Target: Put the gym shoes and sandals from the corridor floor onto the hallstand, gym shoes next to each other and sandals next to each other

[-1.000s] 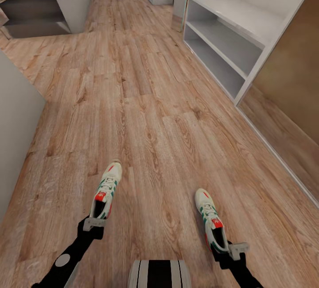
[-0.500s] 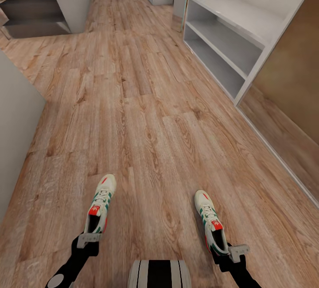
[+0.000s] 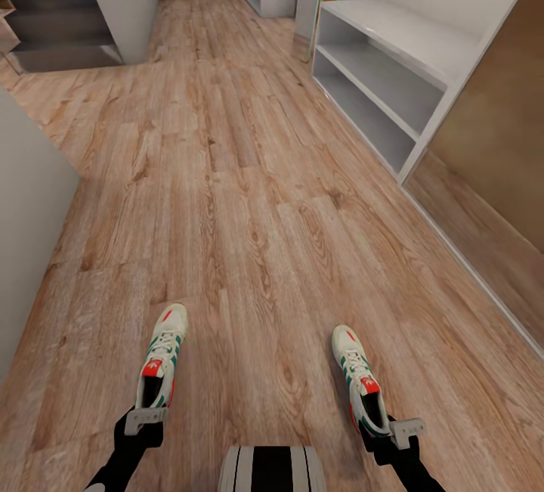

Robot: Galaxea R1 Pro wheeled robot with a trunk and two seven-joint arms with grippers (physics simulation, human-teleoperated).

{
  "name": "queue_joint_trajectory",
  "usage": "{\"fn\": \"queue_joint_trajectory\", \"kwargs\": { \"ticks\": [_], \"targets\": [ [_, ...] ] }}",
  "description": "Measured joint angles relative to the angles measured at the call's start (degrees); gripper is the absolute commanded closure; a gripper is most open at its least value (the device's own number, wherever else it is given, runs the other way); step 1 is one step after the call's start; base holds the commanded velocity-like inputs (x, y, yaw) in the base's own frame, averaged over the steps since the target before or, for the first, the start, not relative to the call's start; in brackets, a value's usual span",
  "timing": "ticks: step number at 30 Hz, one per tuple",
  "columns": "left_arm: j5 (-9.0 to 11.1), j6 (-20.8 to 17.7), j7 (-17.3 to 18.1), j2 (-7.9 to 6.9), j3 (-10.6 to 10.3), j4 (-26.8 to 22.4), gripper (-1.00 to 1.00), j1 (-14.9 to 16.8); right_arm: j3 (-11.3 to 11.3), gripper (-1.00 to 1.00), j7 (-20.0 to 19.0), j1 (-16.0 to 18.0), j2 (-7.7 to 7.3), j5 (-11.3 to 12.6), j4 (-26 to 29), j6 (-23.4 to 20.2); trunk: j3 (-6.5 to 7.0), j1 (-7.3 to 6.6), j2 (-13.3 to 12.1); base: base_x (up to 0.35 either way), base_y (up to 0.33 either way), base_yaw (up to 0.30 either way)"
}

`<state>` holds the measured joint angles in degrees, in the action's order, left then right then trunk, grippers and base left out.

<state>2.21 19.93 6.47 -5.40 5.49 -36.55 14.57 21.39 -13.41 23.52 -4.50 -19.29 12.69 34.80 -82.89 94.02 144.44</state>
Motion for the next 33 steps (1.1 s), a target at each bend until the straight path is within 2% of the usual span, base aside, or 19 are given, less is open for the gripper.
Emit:
{"fn": "queue_joint_trajectory", "kwargs": {
  "ticks": [16, 28, 33],
  "targets": [
    [-0.1, 0.2, -0.1, 0.0, 0.0, 0.2, 1.0, 0.0, 0.1, 1.0, 0.0, -0.3, 0.0, 0.0, 0.0, 0.0, 1.43, 0.0, 0.0, 0.0, 0.0, 0.0],
    [0.0, 0.2, -0.2, -0.03, 0.0, 0.3, 1.0, 0.0, 0.0, 1.0, 0.0, -0.3, 0.0, 0.0, 0.0, 0.0, 5.15, -0.31, -0.2, 0.0, 0.0, 0.0],
    [0.2, 0.2, -0.3, -0.11, 0.1, 2.2, 1.0, 0.0, 0.0, 1.0, 0.0, -0.3, 0.0, 0.0, 0.0, 0.0, 6.71, -0.44, -0.2, 0.0, 0.0, 0.0]
  ]
}}
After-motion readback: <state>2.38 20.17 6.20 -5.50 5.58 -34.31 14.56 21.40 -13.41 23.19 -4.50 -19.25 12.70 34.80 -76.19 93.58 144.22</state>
